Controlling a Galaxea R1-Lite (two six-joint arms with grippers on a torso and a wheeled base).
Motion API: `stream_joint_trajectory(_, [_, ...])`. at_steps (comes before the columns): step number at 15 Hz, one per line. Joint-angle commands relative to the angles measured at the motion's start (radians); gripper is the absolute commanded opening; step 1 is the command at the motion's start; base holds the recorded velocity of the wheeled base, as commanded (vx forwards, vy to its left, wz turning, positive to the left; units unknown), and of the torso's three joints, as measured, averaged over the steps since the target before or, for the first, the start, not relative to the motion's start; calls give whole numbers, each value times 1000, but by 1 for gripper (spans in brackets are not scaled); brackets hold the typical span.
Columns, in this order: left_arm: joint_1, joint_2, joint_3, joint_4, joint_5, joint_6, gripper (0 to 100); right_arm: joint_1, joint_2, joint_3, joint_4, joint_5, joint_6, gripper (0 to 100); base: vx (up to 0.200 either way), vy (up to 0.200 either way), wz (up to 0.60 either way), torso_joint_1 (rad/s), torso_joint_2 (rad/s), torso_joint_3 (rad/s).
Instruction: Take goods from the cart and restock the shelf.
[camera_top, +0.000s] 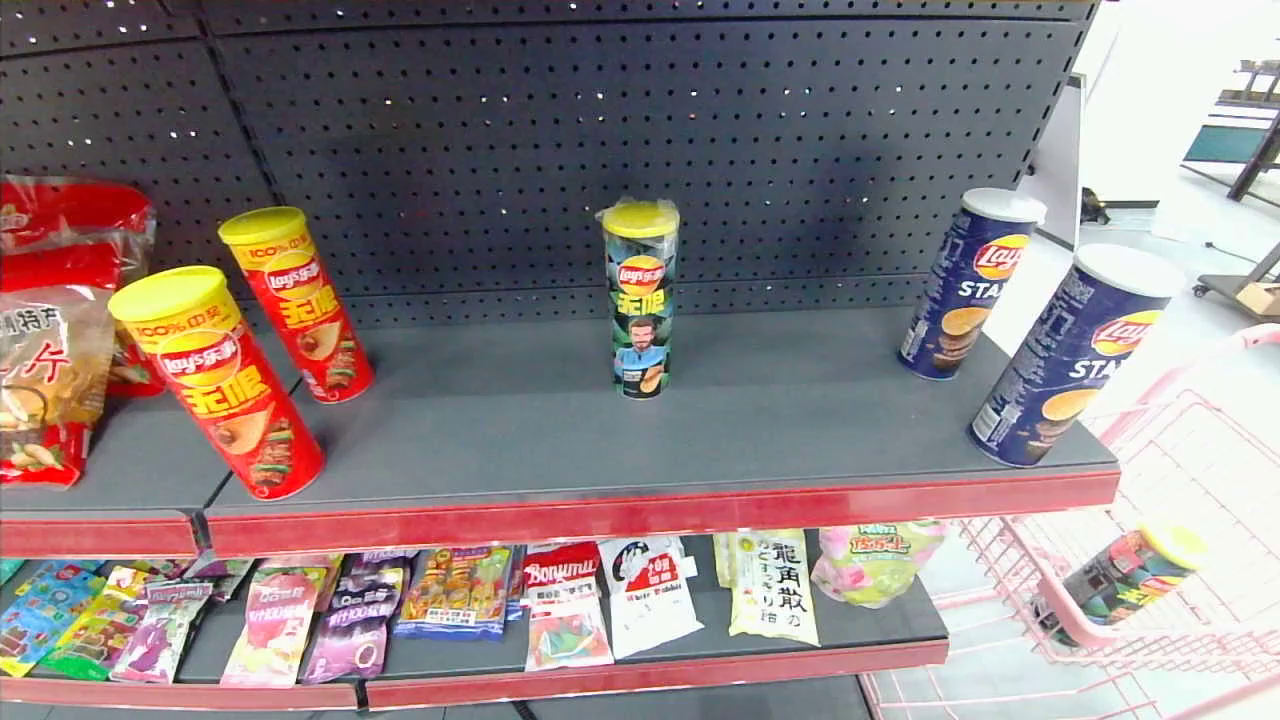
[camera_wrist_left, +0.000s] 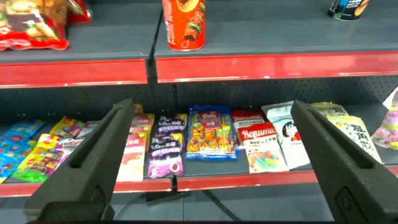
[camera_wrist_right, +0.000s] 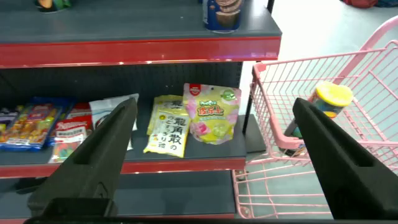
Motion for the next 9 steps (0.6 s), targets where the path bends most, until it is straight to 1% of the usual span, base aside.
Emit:
stream_joint_trajectory(1, [1, 1, 0, -1, 0, 0, 100, 1, 1, 0, 0, 2, 0, 100, 0, -200, 0, 17, 7, -2])
stream_joint_trajectory(9, [1, 1, 0, -1, 0, 0, 100, 3, 1, 0, -2, 2, 2, 100, 0, -200, 0, 2, 4, 3])
